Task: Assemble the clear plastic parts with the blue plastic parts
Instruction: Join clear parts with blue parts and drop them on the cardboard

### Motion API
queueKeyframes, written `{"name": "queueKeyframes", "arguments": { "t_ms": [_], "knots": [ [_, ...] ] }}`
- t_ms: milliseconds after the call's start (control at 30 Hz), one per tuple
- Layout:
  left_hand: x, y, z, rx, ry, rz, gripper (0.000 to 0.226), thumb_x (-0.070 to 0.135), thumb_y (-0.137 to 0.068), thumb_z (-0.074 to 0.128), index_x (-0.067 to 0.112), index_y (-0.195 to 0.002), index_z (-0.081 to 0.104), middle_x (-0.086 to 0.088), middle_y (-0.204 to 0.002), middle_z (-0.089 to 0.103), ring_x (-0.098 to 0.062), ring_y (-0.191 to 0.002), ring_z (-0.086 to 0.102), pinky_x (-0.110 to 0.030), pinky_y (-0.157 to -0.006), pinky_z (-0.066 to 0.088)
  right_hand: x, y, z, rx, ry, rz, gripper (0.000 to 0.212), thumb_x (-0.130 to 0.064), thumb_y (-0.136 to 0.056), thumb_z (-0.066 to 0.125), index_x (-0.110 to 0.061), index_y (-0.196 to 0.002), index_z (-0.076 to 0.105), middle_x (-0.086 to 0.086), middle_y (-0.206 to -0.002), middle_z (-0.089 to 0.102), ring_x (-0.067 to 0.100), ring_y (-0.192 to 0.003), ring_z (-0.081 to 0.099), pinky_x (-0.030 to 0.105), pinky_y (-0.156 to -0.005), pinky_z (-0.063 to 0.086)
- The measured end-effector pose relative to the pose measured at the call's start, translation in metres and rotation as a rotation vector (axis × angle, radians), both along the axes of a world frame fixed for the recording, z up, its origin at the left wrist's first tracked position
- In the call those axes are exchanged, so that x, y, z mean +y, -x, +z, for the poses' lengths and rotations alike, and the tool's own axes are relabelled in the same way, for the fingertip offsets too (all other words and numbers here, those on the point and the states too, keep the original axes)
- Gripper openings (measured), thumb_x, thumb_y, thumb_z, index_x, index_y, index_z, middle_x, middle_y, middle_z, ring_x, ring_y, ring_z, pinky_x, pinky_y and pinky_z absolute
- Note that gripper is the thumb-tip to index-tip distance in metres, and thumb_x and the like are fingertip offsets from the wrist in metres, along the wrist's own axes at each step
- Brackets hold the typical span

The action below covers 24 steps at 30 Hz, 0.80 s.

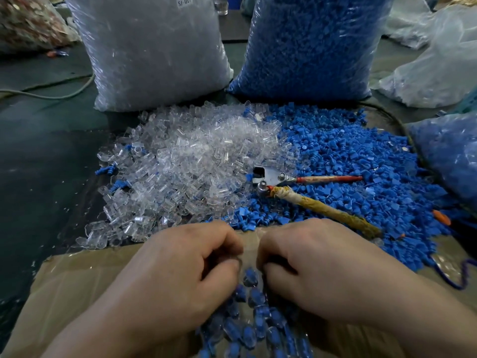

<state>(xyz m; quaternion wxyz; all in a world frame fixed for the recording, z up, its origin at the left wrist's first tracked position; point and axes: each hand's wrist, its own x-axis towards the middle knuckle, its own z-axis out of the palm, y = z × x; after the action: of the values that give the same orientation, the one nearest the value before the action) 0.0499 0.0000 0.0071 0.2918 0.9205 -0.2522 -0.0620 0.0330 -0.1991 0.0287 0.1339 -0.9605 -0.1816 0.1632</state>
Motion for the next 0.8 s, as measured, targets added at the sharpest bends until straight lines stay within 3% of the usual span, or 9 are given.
{"name": "queueKeyframes", "arguments": {
  "t_ms": [67,133,233,367,500,633,800],
  "knots": [
    [0.002,-0.003,-0.005,-0.101,-0.014,0.123,0.021,0.057,-0.083,0.050,0.048,-0.100,0.057,0.025,-0.083,0.063,0.006,-0.075,0.060,-0.017,-0.057,0.048,0.001,-0.003,-0.003,-0.073,0.001,-0.064,0.020,-0.051,-0.092,0.043,-0.032,-0.094,0.049,-0.012,-0.088,0.056,0.011,-0.080,0.055,0.039,-0.073,0.052],
    [0.000,-0.006,-0.007,-0.161,-0.046,0.204,0.043,0.061,-0.081,0.048,0.050,-0.123,0.051,0.022,-0.081,0.058,0.003,-0.072,0.057,-0.021,-0.064,0.050,0.005,-0.005,-0.009,-0.182,0.000,-0.126,0.027,-0.060,-0.091,0.041,-0.036,-0.102,0.042,-0.013,-0.095,0.056,0.015,-0.084,0.058,0.041,-0.073,0.052],
    [-0.007,-0.011,-0.011,-0.250,-0.211,0.208,0.062,0.063,-0.084,0.039,0.045,-0.144,0.042,0.023,-0.101,0.056,0.004,-0.084,0.054,-0.019,-0.070,0.044,0.013,-0.013,-0.022,-0.341,0.030,-0.133,0.041,-0.063,-0.092,0.038,-0.035,-0.121,0.035,-0.011,-0.099,0.056,0.019,-0.085,0.060,0.037,-0.061,0.047],
    [-0.013,-0.012,-0.015,-0.284,-0.282,0.221,0.051,0.050,-0.085,0.051,0.031,-0.131,0.063,0.013,-0.092,0.062,-0.010,-0.079,0.062,-0.021,-0.065,0.040,0.021,-0.021,-0.030,-0.413,0.075,-0.112,0.034,-0.047,-0.098,0.040,-0.031,-0.128,0.036,-0.006,-0.101,0.052,0.021,-0.079,0.059,0.034,-0.052,0.036],
    [-0.012,-0.014,-0.019,-0.270,-0.197,0.210,0.040,0.050,-0.085,0.054,0.035,-0.120,0.067,0.016,-0.093,0.064,-0.008,-0.082,0.062,-0.014,-0.064,0.034,0.022,-0.024,-0.029,-0.375,-0.002,-0.097,0.026,-0.029,-0.096,0.048,-0.030,-0.121,0.043,-0.009,-0.102,0.055,0.020,-0.083,0.060,0.037,-0.061,0.048],
    [-0.013,-0.014,-0.022,-0.274,-0.131,0.214,0.027,0.047,-0.087,0.056,0.034,-0.107,0.068,0.017,-0.092,0.063,-0.006,-0.082,0.061,-0.009,-0.065,0.031,0.022,-0.022,-0.032,-0.368,-0.070,-0.082,0.017,-0.030,-0.095,0.047,-0.030,-0.113,0.046,-0.009,-0.099,0.058,0.021,-0.083,0.061,0.039,-0.064,0.049],
    [-0.013,-0.013,-0.022,-0.285,-0.079,0.214,0.008,0.039,-0.087,0.056,0.032,-0.090,0.060,0.017,-0.081,0.056,-0.003,-0.070,0.055,-0.009,-0.064,0.034,0.022,-0.024,-0.035,-0.413,-0.130,-0.087,0.014,-0.038,-0.093,0.049,-0.028,-0.092,0.039,-0.009,-0.076,0.054,0.018,-0.065,0.052,0.035,-0.054,0.039]
  ]
}}
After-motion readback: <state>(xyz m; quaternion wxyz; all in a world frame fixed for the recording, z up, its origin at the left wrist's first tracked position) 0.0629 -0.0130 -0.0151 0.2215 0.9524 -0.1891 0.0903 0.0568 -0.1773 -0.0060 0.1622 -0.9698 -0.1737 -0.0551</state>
